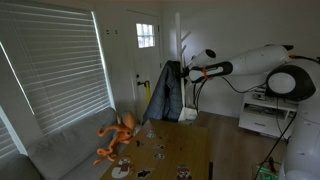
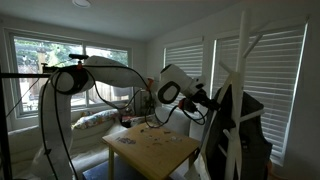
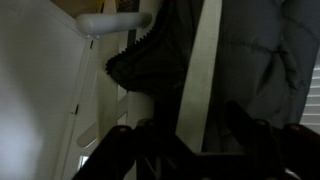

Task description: Put the white bag on the brown table

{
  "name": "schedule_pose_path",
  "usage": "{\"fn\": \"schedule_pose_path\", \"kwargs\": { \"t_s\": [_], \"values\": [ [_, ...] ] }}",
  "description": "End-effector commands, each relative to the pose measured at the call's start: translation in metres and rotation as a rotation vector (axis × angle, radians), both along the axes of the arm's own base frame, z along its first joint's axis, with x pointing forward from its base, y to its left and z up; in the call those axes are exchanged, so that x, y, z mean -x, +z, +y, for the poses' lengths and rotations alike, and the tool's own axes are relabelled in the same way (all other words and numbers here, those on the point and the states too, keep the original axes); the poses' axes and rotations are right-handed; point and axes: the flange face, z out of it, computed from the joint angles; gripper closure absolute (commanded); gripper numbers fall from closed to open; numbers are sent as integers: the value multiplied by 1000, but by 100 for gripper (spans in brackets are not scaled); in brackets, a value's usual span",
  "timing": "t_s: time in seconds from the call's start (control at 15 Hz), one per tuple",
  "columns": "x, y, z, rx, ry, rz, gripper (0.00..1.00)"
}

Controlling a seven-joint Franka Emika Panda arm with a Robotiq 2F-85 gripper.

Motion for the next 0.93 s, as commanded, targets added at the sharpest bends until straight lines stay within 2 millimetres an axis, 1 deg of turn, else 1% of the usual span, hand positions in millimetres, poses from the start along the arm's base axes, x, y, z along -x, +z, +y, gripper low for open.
{"fn": "schedule_pose_path", "kwargs": {
  "t_s": [0.0, 0.33, 0.47, 0.67, 0.87],
  "values": [
    [-10, 6, -1, -9, 6, -36, 64],
    [-7, 13, 0, -4, 5, -45, 98],
    [-2, 17, -1, 2, -3, -44, 100],
    [9, 27, -7, 22, -21, -51, 99],
    [21, 43, -8, 48, -27, -75, 99]
  ]
}}
